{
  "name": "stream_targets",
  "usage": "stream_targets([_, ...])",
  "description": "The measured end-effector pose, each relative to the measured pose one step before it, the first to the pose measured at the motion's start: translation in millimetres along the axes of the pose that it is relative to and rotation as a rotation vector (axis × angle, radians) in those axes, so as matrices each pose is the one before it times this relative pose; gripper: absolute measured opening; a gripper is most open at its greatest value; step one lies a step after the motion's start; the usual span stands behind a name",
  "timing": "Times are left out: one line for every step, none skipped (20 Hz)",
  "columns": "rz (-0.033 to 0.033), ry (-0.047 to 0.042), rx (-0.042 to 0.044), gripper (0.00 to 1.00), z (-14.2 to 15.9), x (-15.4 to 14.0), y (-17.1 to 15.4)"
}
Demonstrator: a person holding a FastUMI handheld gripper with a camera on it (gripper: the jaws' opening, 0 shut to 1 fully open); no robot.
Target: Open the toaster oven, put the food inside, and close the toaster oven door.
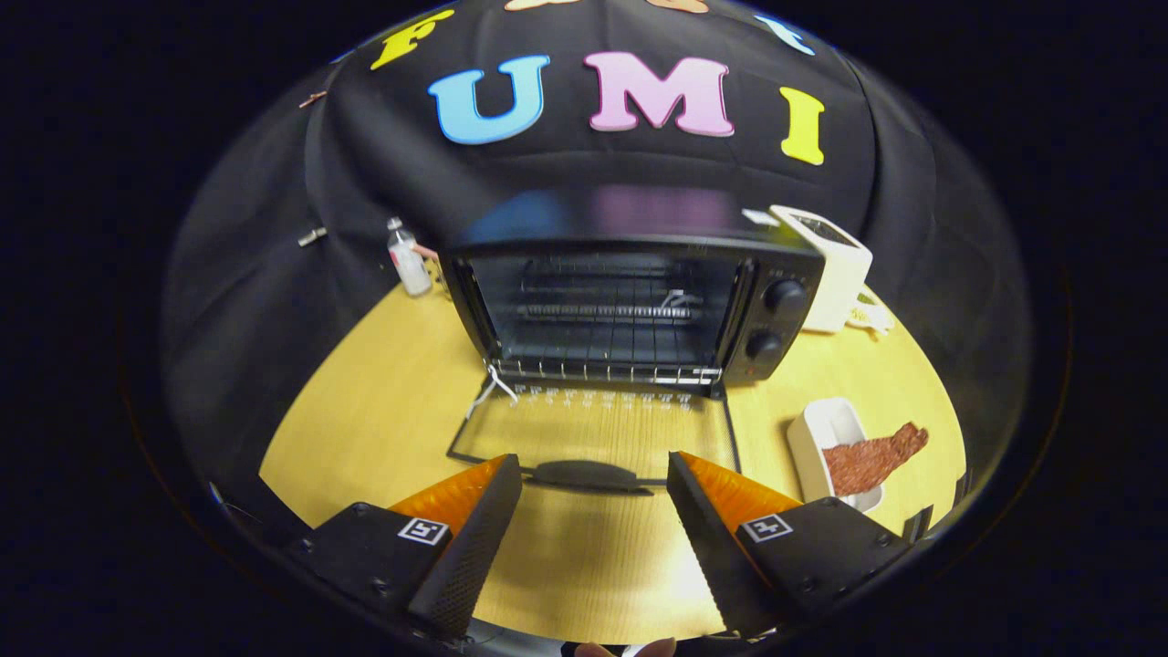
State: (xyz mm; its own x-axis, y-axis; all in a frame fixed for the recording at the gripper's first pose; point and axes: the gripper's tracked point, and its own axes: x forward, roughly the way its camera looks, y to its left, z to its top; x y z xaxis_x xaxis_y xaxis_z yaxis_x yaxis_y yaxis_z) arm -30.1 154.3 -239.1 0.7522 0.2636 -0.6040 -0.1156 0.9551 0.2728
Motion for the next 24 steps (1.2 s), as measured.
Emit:
stream_targets([0.00735, -0.03792, -0.00856, 1.0, 13.42, -12.89, -6.68])
stream_targets([0.00564, -0.03706, -0.00873, 1.0, 12.37, -13.0, -7.16])
stream_targets([0.00596, -0.0302, -0.00583, 1.0, 11.28, -12.08, -8.34])
stream_targets([0.00164, -0.02448, -0.00592, 0.99, 8.53, -10.82, -9.94])
stream_targets([-0.00661, -0.01784, -0.00037, 0.99, 7.41, -10.54, -12.11])
stream_targets([-0.0078, -0.01597, 0.00311, 0.99, 7.0, -9.21, -12.39])
stream_targets([-0.01293, -0.0123, 0.00153, 0.99, 6.04, -7.54, -13.05])
stream_targets([-0.01587, -0.01084, -0.00278, 0.99, 5.78, -6.08, -14.65])
stream_targets([-0.01104, -0.00771, -0.00751, 0.99, 4.49, -6.05, -14.14])
stream_targets([-0.01792, -0.01411, -0.01397, 0.99, 4.9, -4.8, -14.91])
stream_targets([-0.01103, -0.01003, -0.01676, 0.99, 4.82, -3.87, -15.13])
stream_targets([-0.0064, -0.00371, -0.01146, 0.99, 2.05, -0.12, -14.01])
stream_targets([0.00674, 0.00844, -0.00194, 0.99, -2.01, -1.18, -10.33])
stream_targets([0.00912, 0.01282, 0.00441, 0.99, -4.95, 1.12, -9.65])
stream_targets([0.00865, 0.02502, 0.00861, 0.99, -5.46, 2.06, -10.92])
stream_targets([0.00803, 0.02091, 0.00798, 1.0, -6.85, 4.77, -12.48])
stream_targets([0.00126, 0.02047, 0.00927, 0.99, -4.02, 4.36, -12.87])
stream_targets([0.00182, 0.01681, 0.0115, 1.0, -4.6, 6.13, -11.71])
stream_targets([0.00665, 0.02317, 0.00921, 1.0, -5.35, 5.84, -11.13])
stream_targets([0.01312, 0.0279, 0.00761, 1.0, -7.37, 6.34, -10.13])
stream_targets([0.01713, 0.03105, 0.00559, 0.99, -8.0, 6.88, -9.26])
stream_targets([0.02046, 0.03577, 0.00803, 0.98, -7.96, 7.88, -7.53])
stream_targets([0.02588, 0.02572, 0.01195, 0.98, -5.88, 8.73, -5.97])
stream_targets([0.02141, 0.03306, 0.01359, 0.98, -9.48, 5.95, -6.41])
